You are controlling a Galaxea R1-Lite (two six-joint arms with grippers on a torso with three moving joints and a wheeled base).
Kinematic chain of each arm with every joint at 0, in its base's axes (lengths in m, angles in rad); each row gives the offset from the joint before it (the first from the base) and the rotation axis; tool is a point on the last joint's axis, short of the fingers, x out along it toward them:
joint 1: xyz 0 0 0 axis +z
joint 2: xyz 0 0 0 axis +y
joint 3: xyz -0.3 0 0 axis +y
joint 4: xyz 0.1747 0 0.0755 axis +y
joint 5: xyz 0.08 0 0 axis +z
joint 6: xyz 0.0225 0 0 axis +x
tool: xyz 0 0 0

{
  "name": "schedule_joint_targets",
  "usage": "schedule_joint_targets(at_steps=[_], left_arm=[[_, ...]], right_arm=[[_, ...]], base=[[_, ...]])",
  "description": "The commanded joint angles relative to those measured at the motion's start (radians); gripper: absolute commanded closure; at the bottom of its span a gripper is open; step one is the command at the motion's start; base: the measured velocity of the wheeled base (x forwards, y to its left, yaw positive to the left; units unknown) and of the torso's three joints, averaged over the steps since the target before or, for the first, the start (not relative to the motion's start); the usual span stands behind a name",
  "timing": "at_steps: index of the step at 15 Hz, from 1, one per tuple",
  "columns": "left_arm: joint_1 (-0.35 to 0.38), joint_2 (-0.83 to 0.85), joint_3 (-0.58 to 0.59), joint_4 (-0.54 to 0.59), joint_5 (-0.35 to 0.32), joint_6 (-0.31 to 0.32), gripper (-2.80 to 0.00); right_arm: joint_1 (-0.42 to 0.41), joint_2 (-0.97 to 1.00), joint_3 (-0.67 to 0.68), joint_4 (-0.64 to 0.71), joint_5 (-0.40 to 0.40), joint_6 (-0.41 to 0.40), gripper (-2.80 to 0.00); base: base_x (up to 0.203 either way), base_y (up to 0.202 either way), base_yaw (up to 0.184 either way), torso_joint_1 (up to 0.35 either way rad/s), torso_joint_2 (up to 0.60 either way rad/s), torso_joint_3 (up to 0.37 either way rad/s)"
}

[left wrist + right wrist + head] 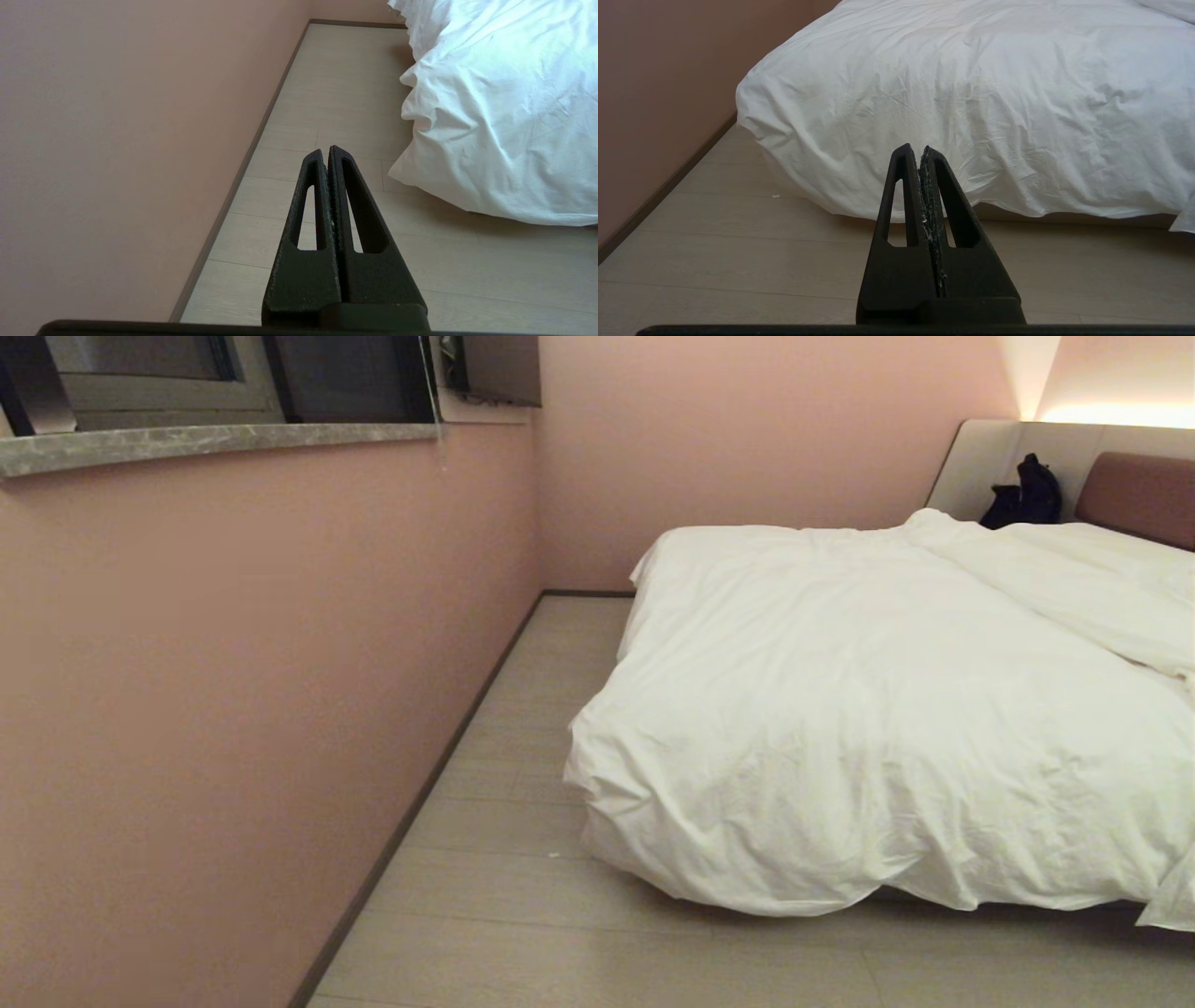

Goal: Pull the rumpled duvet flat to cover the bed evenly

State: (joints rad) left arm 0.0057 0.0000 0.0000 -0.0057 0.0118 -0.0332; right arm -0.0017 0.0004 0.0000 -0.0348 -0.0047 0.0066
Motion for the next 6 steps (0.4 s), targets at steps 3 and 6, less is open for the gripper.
schedule_joint_targets(at_steps=[3, 6], left_arm=[[0.000, 0.000, 0.000, 0.000, 0.000, -0.001, 0.00], [0.000, 0.000, 0.000, 0.000, 0.000, -0.001, 0.00]], right_arm=[[0.000, 0.000, 0.000, -0.001, 0.000, 0.000, 0.00], [0.000, 0.000, 0.000, -0.001, 0.000, 0.000, 0.00]], base=[[0.000, 0.000, 0.000, 0.000, 0.00, 0.000], [0.000, 0.000, 0.000, 0.000, 0.00, 0.000]])
